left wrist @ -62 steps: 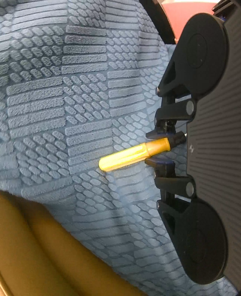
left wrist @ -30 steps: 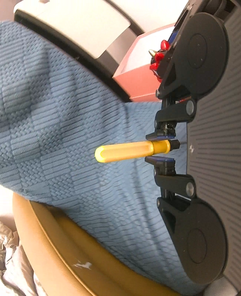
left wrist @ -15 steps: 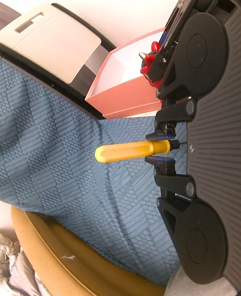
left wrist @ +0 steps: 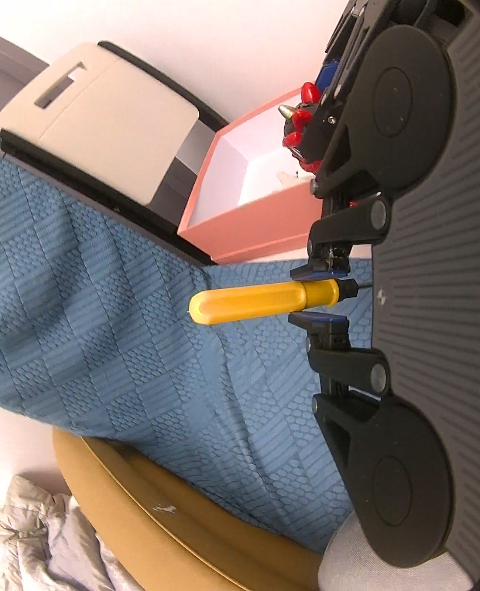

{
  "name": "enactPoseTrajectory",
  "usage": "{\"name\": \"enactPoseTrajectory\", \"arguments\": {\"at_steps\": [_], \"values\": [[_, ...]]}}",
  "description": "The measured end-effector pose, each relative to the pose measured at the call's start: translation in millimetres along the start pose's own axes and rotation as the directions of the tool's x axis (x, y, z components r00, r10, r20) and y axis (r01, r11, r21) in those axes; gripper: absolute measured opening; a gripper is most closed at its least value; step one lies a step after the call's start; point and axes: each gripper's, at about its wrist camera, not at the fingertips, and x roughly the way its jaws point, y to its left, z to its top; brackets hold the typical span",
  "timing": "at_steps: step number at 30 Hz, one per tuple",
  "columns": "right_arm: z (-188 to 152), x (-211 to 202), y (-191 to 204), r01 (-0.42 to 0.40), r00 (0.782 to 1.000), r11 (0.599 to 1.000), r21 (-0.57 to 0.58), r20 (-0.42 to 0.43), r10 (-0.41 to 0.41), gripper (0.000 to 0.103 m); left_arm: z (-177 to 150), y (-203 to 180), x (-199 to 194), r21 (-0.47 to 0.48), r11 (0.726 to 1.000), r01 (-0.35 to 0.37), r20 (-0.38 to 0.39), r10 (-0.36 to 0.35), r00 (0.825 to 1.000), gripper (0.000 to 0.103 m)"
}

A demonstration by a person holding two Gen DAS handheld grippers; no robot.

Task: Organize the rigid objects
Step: 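Lift and carry the figurine and screwdriver over the pink box with both tools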

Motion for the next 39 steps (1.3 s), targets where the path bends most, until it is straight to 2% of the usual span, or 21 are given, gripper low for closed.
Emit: {"name": "enactPoseTrajectory", "arguments": {"at_steps": [12, 19, 23, 31, 39], "values": [[16.4, -47.7, -40.2, 0.054, 0.995, 0.998, 0.039, 0.083, -0.057, 0.055, 6.2, -66.2, -6.4, 0.095, 0.991, 0.095, 0.013, -0.097, 0.995, 0.020], [21.0, -67.7, -77.6, 0.110, 0.988, 0.991, 0.078, 0.097, -0.118, 0.055, 7.6, -112.3, 2.3, 0.133, 0.980, 0.150, -0.015, -0.149, 0.989, 0.020], [22.7, -73.4, -99.2, 0.123, 0.987, 0.987, 0.105, 0.095, -0.133, 0.055, 8.9, -134.8, 8.6, 0.157, 0.975, 0.156, -0.021, -0.155, 0.988, 0.020], [28.1, -64.6, -141.6, 0.147, 0.986, 0.979, 0.139, 0.064, -0.156, 0.055, 14.3, -169.1, 44.2, 0.157, 0.976, 0.152, -0.061, -0.144, 0.988, 0.020], [36.4, -29.5, -178.3, 0.147, 0.989, 0.978, 0.147, 0.006, -0.149, 0.055, 17.6, -188.7, 95.1, 0.147, 0.981, 0.124, -0.112, -0.108, 0.988, 0.021]]}}
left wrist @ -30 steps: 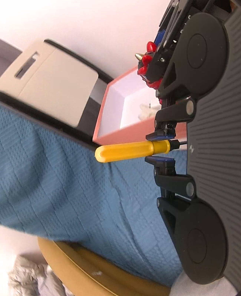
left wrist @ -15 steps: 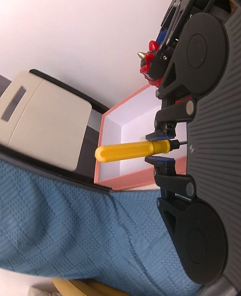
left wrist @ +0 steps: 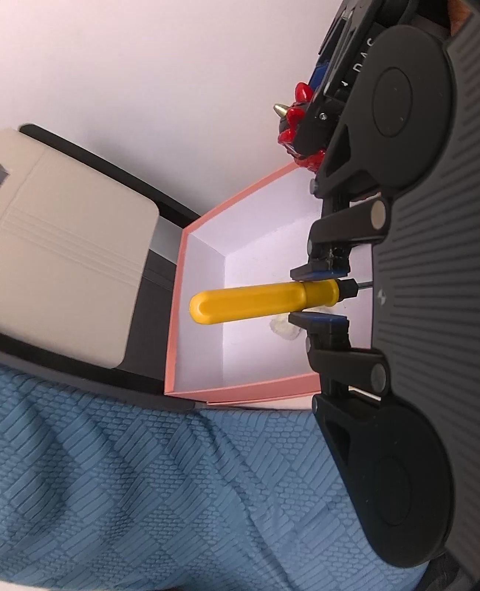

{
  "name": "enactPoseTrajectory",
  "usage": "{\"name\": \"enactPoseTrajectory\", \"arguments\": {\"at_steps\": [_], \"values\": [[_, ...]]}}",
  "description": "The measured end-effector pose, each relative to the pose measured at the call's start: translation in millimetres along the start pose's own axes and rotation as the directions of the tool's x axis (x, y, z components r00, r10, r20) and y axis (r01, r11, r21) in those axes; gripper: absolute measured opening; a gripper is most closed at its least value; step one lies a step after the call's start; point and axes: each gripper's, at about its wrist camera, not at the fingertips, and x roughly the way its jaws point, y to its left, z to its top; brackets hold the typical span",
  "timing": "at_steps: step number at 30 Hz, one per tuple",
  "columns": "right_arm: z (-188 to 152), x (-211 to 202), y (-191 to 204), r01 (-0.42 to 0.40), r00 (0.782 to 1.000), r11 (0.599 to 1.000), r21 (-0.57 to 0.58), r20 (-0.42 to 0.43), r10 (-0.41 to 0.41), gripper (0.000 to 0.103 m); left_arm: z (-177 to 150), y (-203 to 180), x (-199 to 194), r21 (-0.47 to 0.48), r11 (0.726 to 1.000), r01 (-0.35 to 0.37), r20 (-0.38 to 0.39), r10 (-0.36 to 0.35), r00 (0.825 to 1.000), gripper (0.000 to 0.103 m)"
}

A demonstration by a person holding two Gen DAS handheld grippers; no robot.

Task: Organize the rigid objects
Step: 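Lift and carry the figurine and screwdriver over the pink box with both tools, then open the right tool to drop the figurine while the left tool releases the screwdriver into the box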

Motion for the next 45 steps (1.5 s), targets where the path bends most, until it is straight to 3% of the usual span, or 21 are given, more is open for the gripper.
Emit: {"name": "enactPoseTrajectory", "arguments": {"at_steps": [11, 24, 34, 39, 45], "values": [[1.1, 65.1, -42.7, -0.002, 0.994, 1.000, 0.019, -0.106, 0.004, 0.055, 5.0, -8.8, 82.8, -0.012, 1.000, -0.023, -0.095, 0.022, 0.995, 0.021], [-8.5, 142.0, -75.1, -0.015, 0.972, 0.999, 0.030, -0.234, 0.021, 0.055, 2.6, -2.0, 165.5, -0.028, 0.998, -0.048, -0.190, 0.041, 0.981, 0.021], [-14.7, 170.0, -81.5, 0.012, 0.961, 1.000, 0.028, -0.276, -0.004, 0.057, 4.9, 0.4, 177.6, -0.026, 0.998, -0.064, -0.181, 0.058, 0.982, 0.022], [-10.4, 162.9, -83.9, 0.015, 0.967, 0.999, 0.043, -0.255, -0.004, 0.056, 6.3, -3.3, 163.8, -0.021, 0.999, -0.048, -0.157, 0.044, 0.987, 0.035], [0.6, 134.4, -78.6, 0.019, 0.979, 0.999, 0.038, -0.201, -0.011, 0.057, 7.3, -7.0, 124.5, -0.002, 1.000, -0.019, -0.099, 0.019, 0.995, 0.042]]}}
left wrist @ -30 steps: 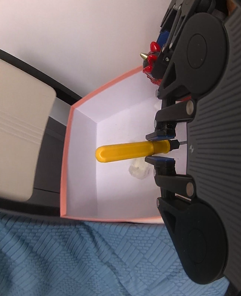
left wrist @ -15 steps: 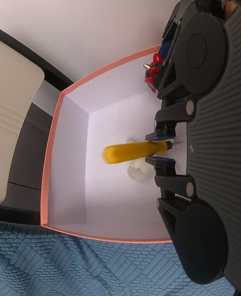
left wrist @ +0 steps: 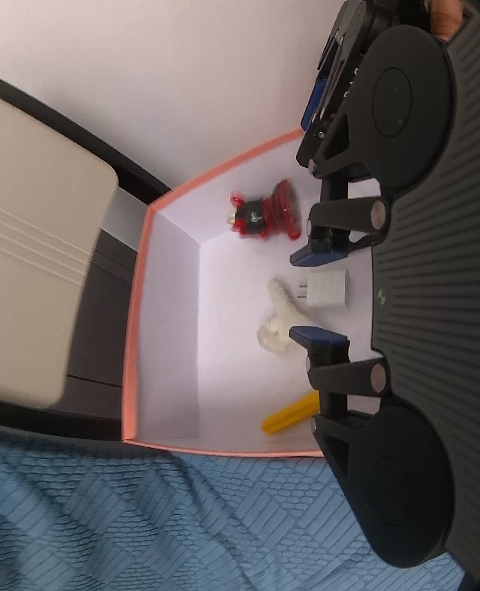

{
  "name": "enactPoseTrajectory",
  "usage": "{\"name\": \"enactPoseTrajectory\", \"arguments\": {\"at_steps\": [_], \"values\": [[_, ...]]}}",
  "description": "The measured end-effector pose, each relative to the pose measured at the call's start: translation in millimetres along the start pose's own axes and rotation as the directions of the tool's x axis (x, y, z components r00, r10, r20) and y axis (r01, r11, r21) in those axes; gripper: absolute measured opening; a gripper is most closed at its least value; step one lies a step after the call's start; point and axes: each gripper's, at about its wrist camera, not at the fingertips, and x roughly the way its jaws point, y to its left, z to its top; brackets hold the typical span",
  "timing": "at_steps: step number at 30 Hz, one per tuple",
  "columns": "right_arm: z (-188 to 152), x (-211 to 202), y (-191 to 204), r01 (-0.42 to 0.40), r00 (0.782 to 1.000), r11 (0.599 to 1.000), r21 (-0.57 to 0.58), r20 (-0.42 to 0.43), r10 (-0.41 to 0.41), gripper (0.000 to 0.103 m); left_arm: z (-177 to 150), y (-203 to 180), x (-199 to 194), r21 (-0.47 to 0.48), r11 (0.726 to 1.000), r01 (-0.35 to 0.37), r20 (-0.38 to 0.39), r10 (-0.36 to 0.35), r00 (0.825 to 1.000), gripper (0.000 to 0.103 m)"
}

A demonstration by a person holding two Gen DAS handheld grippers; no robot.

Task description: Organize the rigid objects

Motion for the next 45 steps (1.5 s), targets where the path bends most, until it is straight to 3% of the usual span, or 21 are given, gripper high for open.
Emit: {"name": "enactPoseTrajectory", "arguments": {"at_steps": [15, 16, 24, 32, 37, 38, 41, 45], "values": [[-14.7, -112.0, 28.0, 0.004, 0.989, 1.000, -0.003, 0.146, -0.003, 0.057, -16.3, -1.0, -128.0, 0.063, 0.996, 0.056, 0.150, -0.065, 0.987, 0.053], [-17.3, -119.5, 31.1, 0.007, 0.996, 1.000, 0.010, 0.093, -0.008, 0.057, -17.9, -0.3, -136.0, 0.067, 0.996, 0.058, 0.152, -0.068, 0.986, 0.053], [-38.1, -181.2, 52.0, 0.035, 0.988, 0.999, 0.015, 0.151, -0.036, 0.057, -41.9, 2.5, -201.0, 0.120, 0.988, 0.099, 0.208, -0.123, 0.970, 0.064], [-68.4, -224.5, 80.0, 0.044, 0.981, 0.999, 0.026, 0.187, -0.048, 0.059, -70.0, 13.7, -249.0, 0.144, 0.984, 0.109, 0.240, -0.141, 0.960, 0.070], [-85.0, -244.1, 93.1, 0.041, 0.977, 0.999, 0.031, 0.207, -0.047, 0.060, -83.8, 15.8, -272.3, 0.165, 0.982, 0.095, 0.261, -0.136, 0.956, 0.080], [-87.9, -247.7, 95.4, 0.038, 0.976, 0.999, 0.026, 0.212, -0.043, 0.064, -86.0, 16.1, -275.3, 0.167, 0.981, 0.097, 0.265, -0.139, 0.954, 0.081], [-94.7, -253.0, 100.5, 0.038, 0.974, 0.999, 0.018, 0.224, -0.041, 0.088, -94.6, 17.2, -284.0, 0.170, 0.982, 0.083, 0.276, -0.128, 0.953, 0.091], [-100.9, -251.4, 109.1, 0.033, 0.976, 0.999, 0.001, 0.216, -0.032, 0.088, -106.9, 21.9, -290.0, 0.169, 0.983, 0.065, 0.281, -0.112, 0.953, 0.098]]}}
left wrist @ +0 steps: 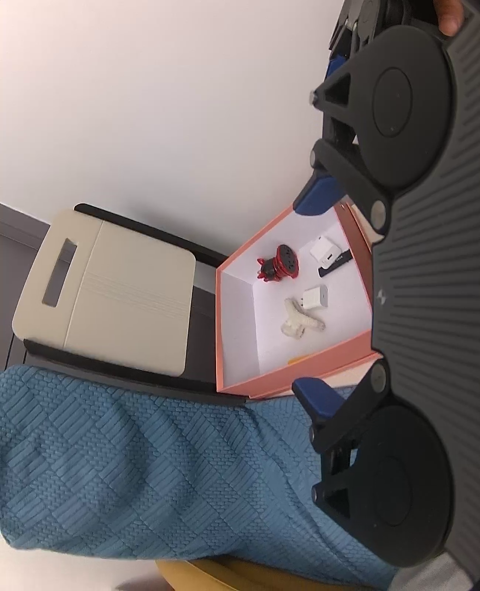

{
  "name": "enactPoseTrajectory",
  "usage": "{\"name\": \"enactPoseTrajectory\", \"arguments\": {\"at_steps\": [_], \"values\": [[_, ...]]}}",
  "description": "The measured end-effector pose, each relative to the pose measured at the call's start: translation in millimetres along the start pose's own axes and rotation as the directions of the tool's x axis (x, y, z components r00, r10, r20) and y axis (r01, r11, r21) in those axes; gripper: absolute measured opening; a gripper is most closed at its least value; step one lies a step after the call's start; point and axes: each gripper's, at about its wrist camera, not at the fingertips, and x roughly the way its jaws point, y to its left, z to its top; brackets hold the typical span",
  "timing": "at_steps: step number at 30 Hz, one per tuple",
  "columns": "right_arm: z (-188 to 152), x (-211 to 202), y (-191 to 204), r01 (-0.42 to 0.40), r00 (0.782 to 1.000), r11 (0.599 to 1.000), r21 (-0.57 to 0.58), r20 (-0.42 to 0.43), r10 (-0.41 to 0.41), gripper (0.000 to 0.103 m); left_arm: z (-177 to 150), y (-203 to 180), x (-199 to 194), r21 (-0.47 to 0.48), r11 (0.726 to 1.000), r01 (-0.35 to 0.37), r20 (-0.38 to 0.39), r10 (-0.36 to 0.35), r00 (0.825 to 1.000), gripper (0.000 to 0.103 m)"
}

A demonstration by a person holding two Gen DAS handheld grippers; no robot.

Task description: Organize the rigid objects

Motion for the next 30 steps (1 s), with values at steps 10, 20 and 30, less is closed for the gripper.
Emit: {"name": "enactPoseTrajectory", "arguments": {"at_steps": [10, 20, 30], "values": [[-16.0, 3.7, 7.6, -0.008, 1.000, 1.000, 0.002, -0.015, 0.008, 0.088, -17.5, 10.9, -8.3, 0.004, 0.999, -0.051, 0.002, 0.051, 0.999, 0.099], [-23.5, 3.1, 5.2, 0.008, 1.000, 1.000, -0.028, -0.029, -0.009, 0.088, -22.6, 12.8, -9.4, 0.007, 0.997, -0.073, 0.020, 0.072, 0.997, 0.100], [-23.8, 4.0, 2.5, 0.011, 0.999, 1.000, -0.006, -0.032, -0.012, 0.088, -22.9, 21.1, -5.8, -0.033, 0.994, -0.105, -0.009, 0.105, 0.994, 0.101]]}}
